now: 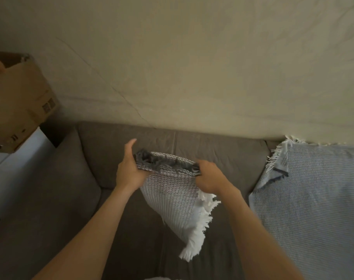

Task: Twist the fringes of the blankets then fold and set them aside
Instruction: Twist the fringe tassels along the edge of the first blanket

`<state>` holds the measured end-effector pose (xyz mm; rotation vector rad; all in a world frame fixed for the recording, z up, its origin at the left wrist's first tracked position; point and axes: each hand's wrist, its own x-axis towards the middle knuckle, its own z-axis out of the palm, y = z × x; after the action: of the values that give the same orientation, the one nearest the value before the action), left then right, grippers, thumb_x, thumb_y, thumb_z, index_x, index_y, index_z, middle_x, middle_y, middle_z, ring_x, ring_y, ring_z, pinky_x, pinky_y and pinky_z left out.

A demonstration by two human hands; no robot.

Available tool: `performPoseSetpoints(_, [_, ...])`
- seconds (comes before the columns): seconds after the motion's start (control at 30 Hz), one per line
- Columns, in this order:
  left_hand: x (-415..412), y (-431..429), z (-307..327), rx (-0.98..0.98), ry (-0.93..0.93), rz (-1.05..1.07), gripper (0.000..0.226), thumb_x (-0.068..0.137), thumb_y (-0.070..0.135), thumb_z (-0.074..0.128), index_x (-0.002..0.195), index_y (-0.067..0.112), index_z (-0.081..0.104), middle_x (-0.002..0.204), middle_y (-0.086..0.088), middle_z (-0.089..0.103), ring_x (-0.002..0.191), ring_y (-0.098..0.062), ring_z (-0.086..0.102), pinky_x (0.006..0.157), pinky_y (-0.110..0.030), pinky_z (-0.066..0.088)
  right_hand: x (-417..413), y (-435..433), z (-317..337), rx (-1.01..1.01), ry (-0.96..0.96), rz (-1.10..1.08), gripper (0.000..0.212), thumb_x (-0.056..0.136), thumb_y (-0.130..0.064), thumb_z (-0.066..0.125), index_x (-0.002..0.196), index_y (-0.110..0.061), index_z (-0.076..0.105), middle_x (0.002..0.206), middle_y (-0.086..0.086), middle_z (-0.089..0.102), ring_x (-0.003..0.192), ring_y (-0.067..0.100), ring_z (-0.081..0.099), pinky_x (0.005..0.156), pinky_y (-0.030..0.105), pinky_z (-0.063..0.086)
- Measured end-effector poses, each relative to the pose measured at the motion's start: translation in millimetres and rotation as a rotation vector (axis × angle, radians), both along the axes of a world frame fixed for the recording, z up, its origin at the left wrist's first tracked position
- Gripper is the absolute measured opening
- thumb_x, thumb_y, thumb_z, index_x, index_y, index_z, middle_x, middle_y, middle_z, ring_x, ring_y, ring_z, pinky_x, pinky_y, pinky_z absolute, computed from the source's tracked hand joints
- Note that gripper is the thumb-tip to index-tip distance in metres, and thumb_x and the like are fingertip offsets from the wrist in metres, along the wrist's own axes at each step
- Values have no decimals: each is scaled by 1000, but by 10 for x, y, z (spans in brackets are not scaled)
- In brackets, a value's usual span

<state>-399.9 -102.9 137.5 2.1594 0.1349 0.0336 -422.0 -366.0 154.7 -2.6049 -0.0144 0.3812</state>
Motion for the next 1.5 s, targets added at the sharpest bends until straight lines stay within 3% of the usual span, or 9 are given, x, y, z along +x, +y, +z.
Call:
performPoseSetpoints(0.13, [12,-9,85,-91,28,37,32,62,28,101,89,26,84,84,13,80,93,-10,76,81,-34,61,-52,11,5,27,-126,-213,21,73,-12,61,92,-21,62,82,-3,65,83,28,61,89,47,53])
performPoseSetpoints(0.47, [53,-379,523,-251,-175,-298,54,63,10,99,70,11,46,63,1,52,63,-8,43,59,-29,34,-153,-149,111,-53,-323,62,58,72,-78,58,107,-34,43,98,-2,57,99,29,55,90,49,48])
performPoseSetpoints(0.63, [-44,-520,751,-167,-277,-358,44,64,10,95,73,10,52,69,-8,59,62,-8,46,58,-32,38,-182,167,228,230,-522,119,63,84,-67,71,128,-23,58,105,-4,72,88,20,69,69,37,54])
performPoseSetpoints(0.8, [-81,-399,796,-177,-266,-337,46,59,20,103,84,14,65,79,-1,71,72,-18,66,62,-30,51,-219,246,256,180,-524,92,8,98,-19,61,103,-12,62,83,-4,60,74,30,59,55,37,39])
performPoseSetpoints(0.93, [-136,-251,654,-293,-106,-373,46,71,17,98,110,24,77,103,10,81,96,-5,76,78,-18,58,-229,293,262,331,-566,78,16,89,-2,55,100,-13,61,89,0,64,78,24,58,62,43,48])
performPoseSetpoints(1.03, [-154,-53,358,-187,108,-472,54,68,24,100,116,31,76,111,18,79,104,0,74,92,-30,61,-225,246,345,415,-640,16,26,91,-3,52,111,-14,65,97,4,69,88,21,65,78,43,55])
performPoseSetpoints(1.13, [-210,4,22,-89,174,-466,69,59,31,105,120,36,72,116,24,76,108,2,71,97,-35,61,-242,243,591,522,-799,-132,25,104,-22,53,80,-25,57,67,-3,57,57,6,53,55,20,41])
performPoseSetpoints(1.33, [-255,-155,-166,-94,108,-420,84,60,32,104,132,39,62,115,36,68,107,20,62,84,-4,50,-276,168,835,640,-961,-219,51,101,-43,67,61,-22,44,52,-9,40,46,5,37,49,21,29])
performPoseSetpoints(1.5, [-174,-60,-98,15,58,-369,61,69,19,93,125,32,71,112,19,76,100,8,68,90,-28,57,-361,-9,730,660,-885,-287,37,96,-47,73,77,-16,64,63,-6,62,56,4,57,55,18,42])
